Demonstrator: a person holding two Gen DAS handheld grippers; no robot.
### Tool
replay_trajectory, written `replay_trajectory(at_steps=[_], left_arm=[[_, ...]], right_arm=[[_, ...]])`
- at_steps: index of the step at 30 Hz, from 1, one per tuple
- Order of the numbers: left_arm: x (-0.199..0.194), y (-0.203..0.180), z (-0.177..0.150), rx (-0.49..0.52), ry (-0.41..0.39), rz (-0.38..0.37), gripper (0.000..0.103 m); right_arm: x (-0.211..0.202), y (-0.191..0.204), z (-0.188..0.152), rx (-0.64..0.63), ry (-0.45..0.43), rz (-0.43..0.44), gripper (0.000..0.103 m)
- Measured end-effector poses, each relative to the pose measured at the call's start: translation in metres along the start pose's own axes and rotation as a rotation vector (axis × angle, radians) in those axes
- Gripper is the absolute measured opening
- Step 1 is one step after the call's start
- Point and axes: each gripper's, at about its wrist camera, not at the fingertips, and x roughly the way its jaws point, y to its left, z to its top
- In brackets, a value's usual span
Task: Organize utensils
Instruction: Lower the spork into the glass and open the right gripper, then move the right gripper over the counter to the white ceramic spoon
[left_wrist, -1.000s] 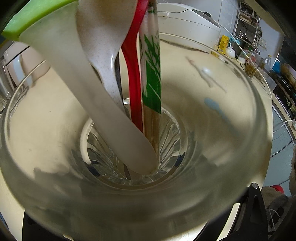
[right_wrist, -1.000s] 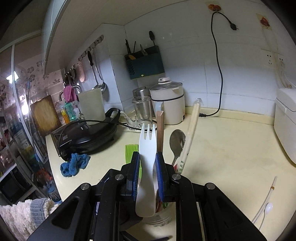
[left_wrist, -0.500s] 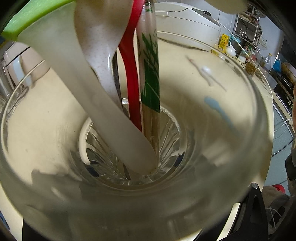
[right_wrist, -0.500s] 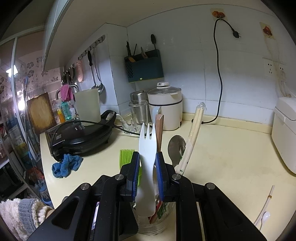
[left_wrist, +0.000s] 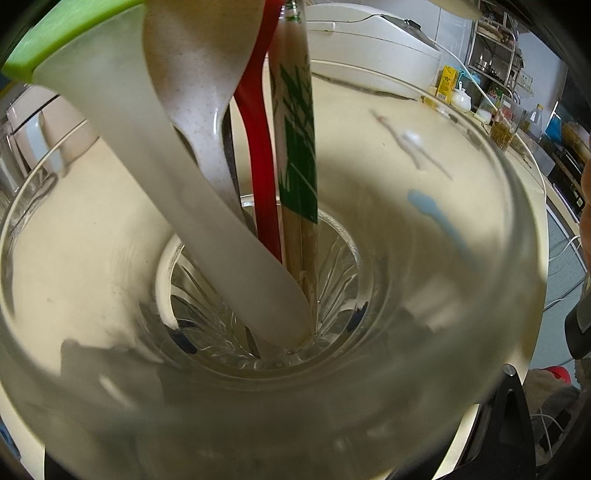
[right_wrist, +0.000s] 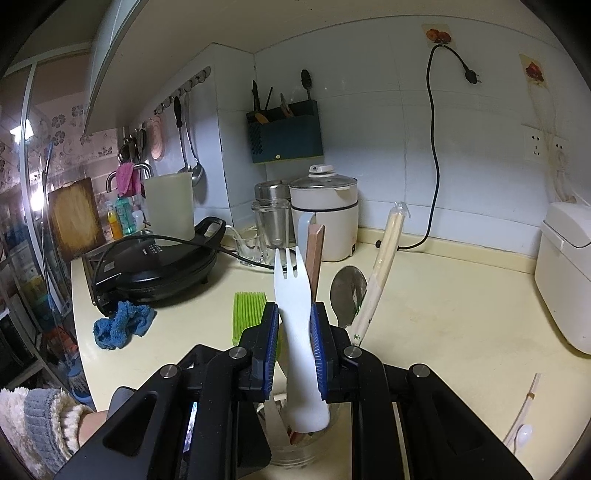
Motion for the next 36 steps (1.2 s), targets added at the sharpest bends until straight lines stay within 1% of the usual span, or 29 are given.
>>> replay_trajectory(at_steps=[13,17,22,27,31,34,36], left_arm=[[0.000,0.001,0.000,0.000,0.000,0.000,0.102],[0.000,0.001,0.000,-0.003,-0.002,-0.004,0.102],[0.000,0.000,0.001,-0.001,-0.001,-0.002,0.102],[0.001,-0.001,0.001,0.000,-0.001,0.000,0.102],[0.001,-0.002,0.002,0.001,0.000,0.002,0.102],[0.002,-0.002,0.002,0.002,0.000,0.002,0.102],[0.002,-0.002,0.002,0.002,0.000,0.002,0.102]], right_arm=[[-0.003,-0.005,-0.005,0.012,0.011,0.011,0.018],[-0.018,-0.013,-0.003,0.050,-0.018,0.002,0.022],[-0.040,-0.031,-0.009,0.118,-0.048,-0.024,0.023],[-0.060,-0.056,-0.023,0.189,-0.040,-0.077,0.023],[-0.078,-0.080,-0.044,0.256,-0.018,-0.125,0.023],[-0.089,-0.096,-0.065,0.296,0.013,-0.155,0.023],[-0.093,-0.105,-0.082,0.312,0.052,-0.191,0.023]])
